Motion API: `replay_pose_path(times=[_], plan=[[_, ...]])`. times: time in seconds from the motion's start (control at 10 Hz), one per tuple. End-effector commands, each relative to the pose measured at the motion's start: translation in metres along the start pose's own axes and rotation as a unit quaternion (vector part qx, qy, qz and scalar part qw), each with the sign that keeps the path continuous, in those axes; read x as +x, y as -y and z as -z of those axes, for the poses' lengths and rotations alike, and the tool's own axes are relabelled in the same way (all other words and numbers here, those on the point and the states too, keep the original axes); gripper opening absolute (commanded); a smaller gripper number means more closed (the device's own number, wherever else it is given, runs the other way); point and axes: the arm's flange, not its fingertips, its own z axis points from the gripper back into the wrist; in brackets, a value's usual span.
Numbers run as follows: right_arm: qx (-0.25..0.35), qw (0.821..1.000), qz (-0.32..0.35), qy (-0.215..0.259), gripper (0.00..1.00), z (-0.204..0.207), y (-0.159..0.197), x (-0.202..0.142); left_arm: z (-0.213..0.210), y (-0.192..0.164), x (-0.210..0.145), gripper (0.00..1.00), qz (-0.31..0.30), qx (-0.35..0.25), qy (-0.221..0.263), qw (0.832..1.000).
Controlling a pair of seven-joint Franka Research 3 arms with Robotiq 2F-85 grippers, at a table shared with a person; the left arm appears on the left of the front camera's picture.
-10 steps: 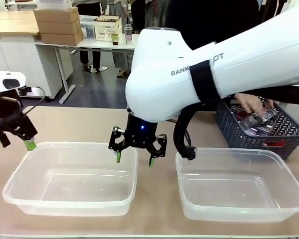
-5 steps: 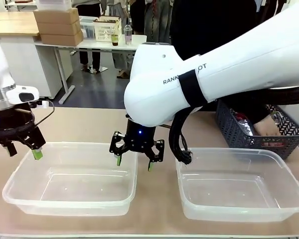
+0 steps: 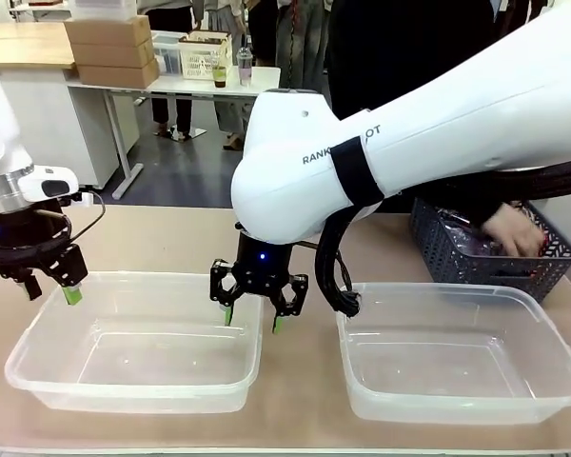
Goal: Sort the waste into each basket.
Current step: Pick up the Organizing box on the left side of the table and lift it.
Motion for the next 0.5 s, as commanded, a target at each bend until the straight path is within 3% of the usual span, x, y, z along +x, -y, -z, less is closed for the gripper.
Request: replay_pose_path(times=[0.0,0.1,0.2,0.3,0.4], plan=[[-0.018,1.0,0.003,0.004,0.0,-0.0038,-0.0087,-0.0014,0.0358,0.011,-0.0538,0.0,0.003,-0.001,0.015,1.0],[-0.022,1.0,0.002,0.007,0.24,-0.0049,-0.0086,-0.0023,0.0359,0.0116,-0.0536,0.0,0.001,-0.002,0.018,1.0],[-0.037,0.999,0.01,0.011,0.14,-0.0061,-0.01,-0.0017,0.0373,0.0117,-0.0521,0.15,-0.004,0.001,0.018,1.0],[-0.048,0.999,0.007,0.009,0.0,-0.0074,-0.0125,-0.0024,0.0368,0.0131,-0.0517,0.05,0.001,0.003,0.019,1.0],[-0.058,0.998,0.005,0.007,0.0,-0.008,-0.0145,-0.002,0.0354,0.0137,-0.0514,0.0,0.003,0.004,0.021,1.0]])
